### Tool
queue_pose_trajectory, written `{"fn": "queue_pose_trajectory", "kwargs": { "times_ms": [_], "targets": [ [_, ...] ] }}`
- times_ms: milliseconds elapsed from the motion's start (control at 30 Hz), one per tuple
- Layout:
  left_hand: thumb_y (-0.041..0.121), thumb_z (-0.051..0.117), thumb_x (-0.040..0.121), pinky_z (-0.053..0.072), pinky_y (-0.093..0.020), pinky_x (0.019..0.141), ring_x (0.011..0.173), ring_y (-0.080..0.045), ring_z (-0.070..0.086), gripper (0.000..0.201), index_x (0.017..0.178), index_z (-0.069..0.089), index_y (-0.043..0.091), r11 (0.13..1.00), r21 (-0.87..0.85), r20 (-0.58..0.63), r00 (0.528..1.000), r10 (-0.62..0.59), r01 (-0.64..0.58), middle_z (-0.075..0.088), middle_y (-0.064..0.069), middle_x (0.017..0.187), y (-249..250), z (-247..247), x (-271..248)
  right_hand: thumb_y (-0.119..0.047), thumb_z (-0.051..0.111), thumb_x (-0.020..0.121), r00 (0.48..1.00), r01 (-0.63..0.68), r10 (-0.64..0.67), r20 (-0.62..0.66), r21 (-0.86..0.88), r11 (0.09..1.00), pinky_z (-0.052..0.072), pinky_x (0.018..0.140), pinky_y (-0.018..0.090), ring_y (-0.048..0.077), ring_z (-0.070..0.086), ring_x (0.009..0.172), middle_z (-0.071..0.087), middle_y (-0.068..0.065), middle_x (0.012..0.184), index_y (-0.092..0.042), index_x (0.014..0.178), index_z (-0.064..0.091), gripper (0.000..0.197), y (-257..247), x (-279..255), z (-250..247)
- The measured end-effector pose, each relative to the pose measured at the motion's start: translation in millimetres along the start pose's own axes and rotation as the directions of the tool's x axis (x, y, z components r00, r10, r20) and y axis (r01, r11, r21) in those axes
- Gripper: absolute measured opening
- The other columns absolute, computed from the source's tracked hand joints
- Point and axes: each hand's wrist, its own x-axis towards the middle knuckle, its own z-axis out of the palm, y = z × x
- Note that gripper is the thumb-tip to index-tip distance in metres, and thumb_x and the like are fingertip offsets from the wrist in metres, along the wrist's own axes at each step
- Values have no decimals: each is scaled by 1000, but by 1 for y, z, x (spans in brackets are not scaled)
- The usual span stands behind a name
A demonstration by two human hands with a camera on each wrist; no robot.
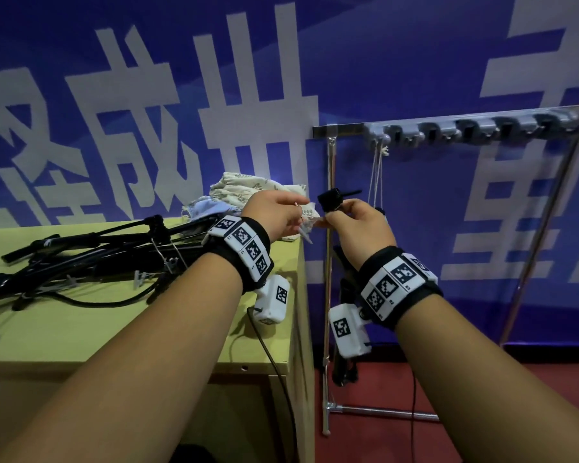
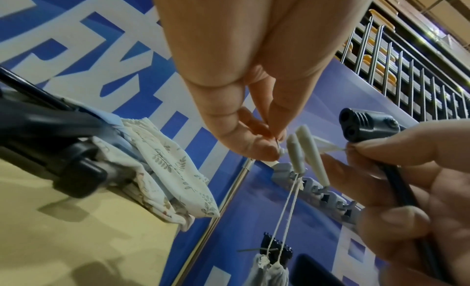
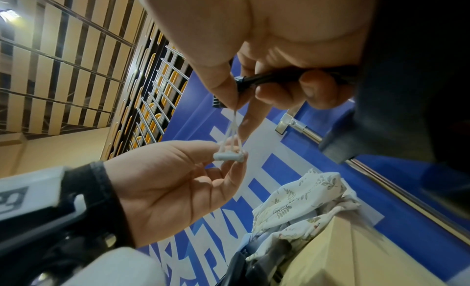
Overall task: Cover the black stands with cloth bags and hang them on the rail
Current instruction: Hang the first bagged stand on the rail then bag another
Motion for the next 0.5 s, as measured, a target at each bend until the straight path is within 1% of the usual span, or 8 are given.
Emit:
{"fn": "queue_pose_trajectory", "kwargs": {
  "times_ms": [67,133,200,233,300,367,400,500],
  "targets": [
    [-9,60,92,60,-30,70,77,-25,66,31,97,78,16,1000,-6,21,1000,1,-1,68,-17,82,-1,10,7,-21,65,100,1000,-1,1,-4,19,1000,45,58,9,3,69,73,82,-5,95,-11,104,73,13,6,4,-7],
    [-9,61,92,60,-32,73,74,-22,67,31,101,79,15,1000,-7,38,999,6,-6,69,-15,83,-2,22,15,-20,65,101,1000,-6,6,-16,42,999,41,54,6,-5,67,67,81,-5,93,-11,103,72,12,13,8,-15],
    [-8,61,94,60,-32,74,76,-22,69,29,108,78,11,1000,-31,66,998,9,-7,70,-16,85,-3,31,20,-19,65,99,999,-17,19,-38,60,998,43,59,10,-11,64,64,81,-6,90,-13,98,72,9,19,12,-20],
    [-8,61,94,60,-29,72,77,-22,70,29,109,78,10,999,-44,80,997,7,-4,70,-15,85,-4,37,23,-20,67,98,998,-28,32,-58,74,997,46,61,15,-8,65,66,81,-5,90,-15,96,72,7,23,13,-22],
    [-8,61,95,60,-26,70,78,-23,72,28,109,78,10,998,-67,94,996,-1,7,70,-13,85,-6,49,29,-30,70,92,992,-41,51,-111,95,995,54,68,26,7,70,75,82,0,92,-22,91,72,9,32,17,-25],
    [-9,60,94,61,-25,70,75,-23,72,29,111,77,7,996,-90,99,995,-3,12,69,-11,81,-7,58,34,-40,70,85,987,-47,60,-150,91,995,59,76,39,17,74,85,81,-2,93,-25,88,72,15,38,19,-28],
    [-9,59,95,61,-24,68,73,-23,71,29,113,76,6,995,-94,101,995,-4,13,68,-11,79,-8,63,36,-39,71,86,985,-49,63,-158,90,995,58,77,40,16,74,86,81,-5,93,-26,89,73,14,42,21,-31],
    [-8,57,96,59,-21,61,72,-19,69,29,114,75,5,996,-83,107,994,-19,28,66,-10,79,-12,77,43,-30,70,95,978,-78,94,-184,91,993,54,74,32,3,71,79,80,-13,88,-24,96,75,8,58,27,-40]
  ]
}}
